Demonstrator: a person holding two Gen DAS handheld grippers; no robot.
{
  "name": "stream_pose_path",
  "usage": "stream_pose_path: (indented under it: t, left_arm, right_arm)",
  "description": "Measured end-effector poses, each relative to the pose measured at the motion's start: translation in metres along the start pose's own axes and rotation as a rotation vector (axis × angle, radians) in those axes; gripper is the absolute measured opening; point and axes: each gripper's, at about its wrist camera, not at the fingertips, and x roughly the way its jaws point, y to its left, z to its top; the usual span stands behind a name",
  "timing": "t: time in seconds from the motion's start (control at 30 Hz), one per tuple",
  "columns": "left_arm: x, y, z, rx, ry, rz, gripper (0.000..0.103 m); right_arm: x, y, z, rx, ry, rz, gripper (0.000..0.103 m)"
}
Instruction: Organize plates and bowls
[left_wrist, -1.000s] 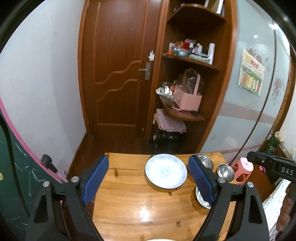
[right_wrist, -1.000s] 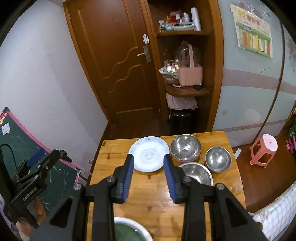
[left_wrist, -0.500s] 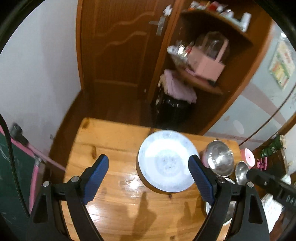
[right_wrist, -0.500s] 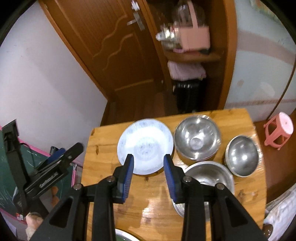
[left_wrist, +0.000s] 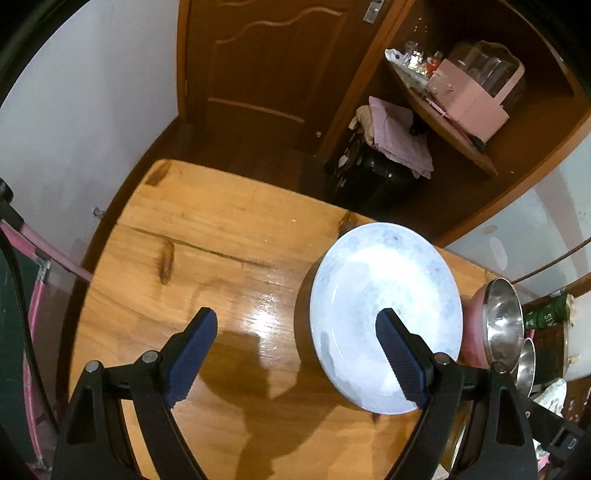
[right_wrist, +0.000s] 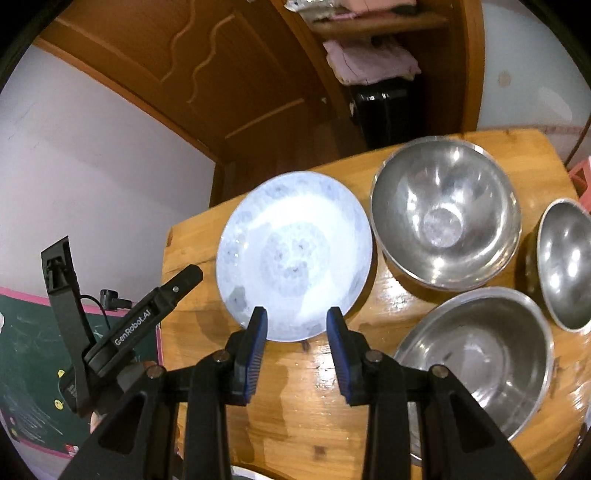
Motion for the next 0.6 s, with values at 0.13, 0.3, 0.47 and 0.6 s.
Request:
stream_pose_path:
  t: [0.13, 0.3, 0.47, 0.6]
  left_arm:
    - [0.011, -0.001, 0.001, -0.007, 0.003, -0.008, 0.087]
    - [0.022, -0.009, 0.001, 0.002, 0.008, -0.008, 0.085]
    - [0.03, -0.016, 0.003, 0.024, 0.005, -0.004, 0.081]
    - [0.038, -0.017, 0.004, 0.024, 0.013, -0.002, 0.074]
  right_arm:
    - [0.007, -0.006, 0.003, 0.018, 0.014, -0.032, 0.033]
    - [0.018, -0.011, 0.01, 0.027, 0.031, -0.095, 0.033]
    - [0.032, -0.021, 0.017, 0.062, 0.044, -0.13, 0.033]
    - [0.042, -0.028, 0.018, 0.089, 0.054, -0.143, 0.033]
